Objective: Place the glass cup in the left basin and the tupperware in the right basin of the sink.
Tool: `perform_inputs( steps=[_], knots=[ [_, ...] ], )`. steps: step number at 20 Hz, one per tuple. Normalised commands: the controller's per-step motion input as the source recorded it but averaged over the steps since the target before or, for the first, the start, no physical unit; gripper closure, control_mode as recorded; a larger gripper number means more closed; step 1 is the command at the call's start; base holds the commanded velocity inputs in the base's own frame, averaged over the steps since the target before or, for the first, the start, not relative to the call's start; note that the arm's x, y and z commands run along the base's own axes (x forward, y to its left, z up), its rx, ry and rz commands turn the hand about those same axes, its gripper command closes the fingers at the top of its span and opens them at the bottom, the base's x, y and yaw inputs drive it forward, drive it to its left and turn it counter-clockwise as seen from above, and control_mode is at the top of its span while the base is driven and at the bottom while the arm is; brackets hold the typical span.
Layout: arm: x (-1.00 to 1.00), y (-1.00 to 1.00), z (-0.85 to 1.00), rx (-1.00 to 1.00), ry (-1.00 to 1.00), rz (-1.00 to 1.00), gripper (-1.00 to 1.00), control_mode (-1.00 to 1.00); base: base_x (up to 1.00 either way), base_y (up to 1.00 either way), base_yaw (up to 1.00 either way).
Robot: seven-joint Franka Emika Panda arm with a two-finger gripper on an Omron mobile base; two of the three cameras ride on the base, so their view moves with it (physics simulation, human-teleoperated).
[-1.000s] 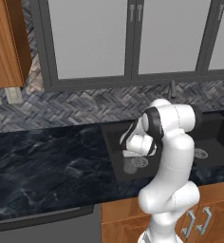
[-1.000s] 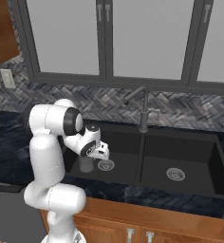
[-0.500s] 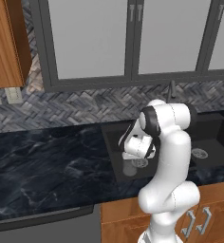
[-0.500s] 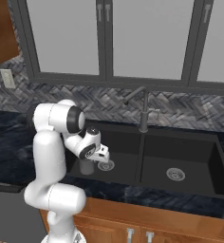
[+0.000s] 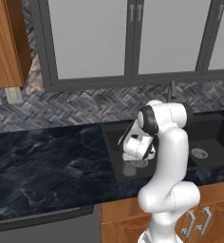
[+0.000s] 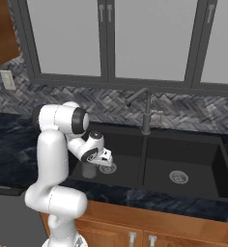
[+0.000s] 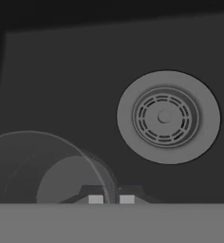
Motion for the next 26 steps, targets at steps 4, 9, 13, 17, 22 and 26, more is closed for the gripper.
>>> perform_inputs(
  steps=[4,9,13,17,22,26],
  knots=[
    [0.0,0.0,-0.2,0.0,0.0,0.0,1.0,-1.0,0.0,0.0,0.0],
    [0.0,0.0,-0.19,0.0,0.0,0.0,1.0,-1.0,0.0,0.0,0.0],
    [0.0,0.0,-0.01,0.0,0.01,0.0,1.0,-1.0,0.0,0.0,0.0],
    [0.0,0.0,0.0,0.0,0.0,0.0,-1.0,-1.0,0.0,0.0,0.0],
    [0.0,0.0,0.0,0.0,0.0,0.0,-1.0,-1.0,0.0,0.0,0.0],
    [0.0,0.0,0.0,0.0,0.0,0.0,-1.0,-1.0,0.0,0.0,0.0]
  ],
)
